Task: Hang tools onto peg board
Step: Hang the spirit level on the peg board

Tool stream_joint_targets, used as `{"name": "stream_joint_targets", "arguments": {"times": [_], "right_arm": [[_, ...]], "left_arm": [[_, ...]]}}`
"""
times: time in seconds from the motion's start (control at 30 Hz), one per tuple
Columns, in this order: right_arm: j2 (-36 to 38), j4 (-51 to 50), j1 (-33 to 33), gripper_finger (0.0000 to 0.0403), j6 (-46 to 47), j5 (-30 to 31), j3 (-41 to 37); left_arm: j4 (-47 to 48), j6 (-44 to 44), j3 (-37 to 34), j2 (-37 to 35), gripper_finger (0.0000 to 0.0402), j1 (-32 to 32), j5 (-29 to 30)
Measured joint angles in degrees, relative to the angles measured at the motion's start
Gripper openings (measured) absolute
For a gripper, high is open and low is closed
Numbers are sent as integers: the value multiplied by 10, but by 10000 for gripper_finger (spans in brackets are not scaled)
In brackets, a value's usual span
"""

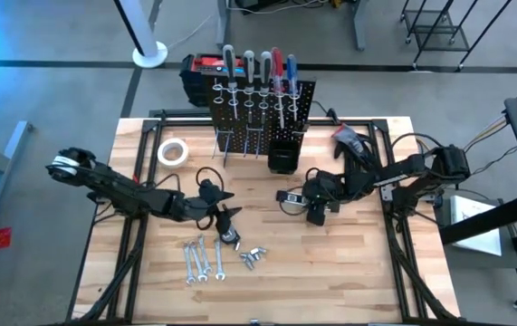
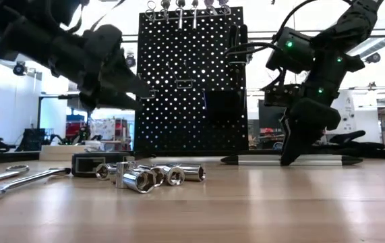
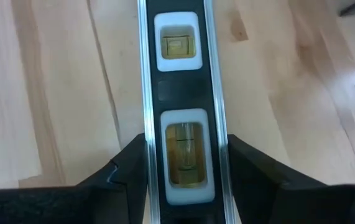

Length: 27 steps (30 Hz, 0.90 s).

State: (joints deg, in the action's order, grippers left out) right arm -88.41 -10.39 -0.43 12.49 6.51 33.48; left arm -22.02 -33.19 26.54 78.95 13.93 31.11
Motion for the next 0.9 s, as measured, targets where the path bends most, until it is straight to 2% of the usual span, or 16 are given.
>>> {"name": "stream_joint_targets", "arguments": {"times": [0.17,0.23,0.33,0.5,0.6,0.67,0.77,0.9], "right_arm": [[35,-12,85,161,65,69,-5],[54,4,128,161,101,119,-5],[71,31,195,161,156,251,-3],[59,107,291,161,204,500,-2],[33,174,320,161,197,595,-2],[14,231,326,161,176,628,-2],[-26,332,330,161,122,658,-2],[-88,473,342,161,22,739,10]], "left_arm": [[-39,-25,0,35,267,8,7],[-72,-25,-1,47,267,16,7],[-158,-13,-1,70,267,30,7],[-334,41,-1,122,267,41,10],[-439,83,7,166,267,40,8],[-487,102,19,191,267,40,1],[-525,114,43,224,267,40,15],[-555,133,86,259,267,40,28]]}}
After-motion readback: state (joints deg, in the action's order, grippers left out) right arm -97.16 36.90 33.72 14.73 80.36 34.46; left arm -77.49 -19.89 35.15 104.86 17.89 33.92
